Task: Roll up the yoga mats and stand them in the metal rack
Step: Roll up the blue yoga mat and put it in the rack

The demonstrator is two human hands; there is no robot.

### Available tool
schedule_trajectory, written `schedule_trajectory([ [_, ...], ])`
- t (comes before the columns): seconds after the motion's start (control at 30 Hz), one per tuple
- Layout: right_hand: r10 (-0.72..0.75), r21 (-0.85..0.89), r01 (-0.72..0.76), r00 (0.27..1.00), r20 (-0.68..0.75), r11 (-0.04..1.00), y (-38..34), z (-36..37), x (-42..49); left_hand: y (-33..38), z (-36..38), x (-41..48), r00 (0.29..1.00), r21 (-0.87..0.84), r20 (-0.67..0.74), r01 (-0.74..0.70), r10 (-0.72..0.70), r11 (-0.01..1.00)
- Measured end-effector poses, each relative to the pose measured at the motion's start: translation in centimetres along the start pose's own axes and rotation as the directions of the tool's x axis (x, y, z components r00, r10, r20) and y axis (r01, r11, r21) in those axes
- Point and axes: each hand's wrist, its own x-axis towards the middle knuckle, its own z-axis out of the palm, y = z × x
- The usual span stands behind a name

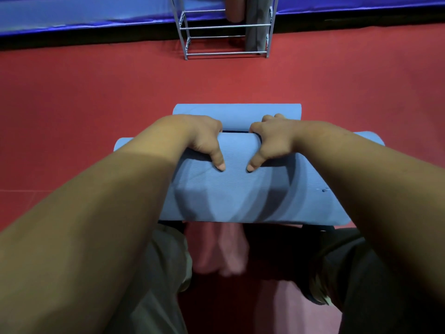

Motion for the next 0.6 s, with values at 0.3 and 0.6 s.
schedule_trajectory([
  [0.3, -0.020, 0.130, 0.019, 1.000, 0.006, 0.991, 0.57, 0.38, 0.04, 0.67, 0.05, 0.38, 0.995, -0.022, 0.101, 0.003, -0.001, 1.000],
  [0.6, 0.002, 0.149, -0.006, 1.000, 0.027, 0.989, 0.94, 0.05, -0.23, 0.63, -0.05, 0.71, 0.999, -0.042, 0.043, 0.000, 0.001, 0.999],
])
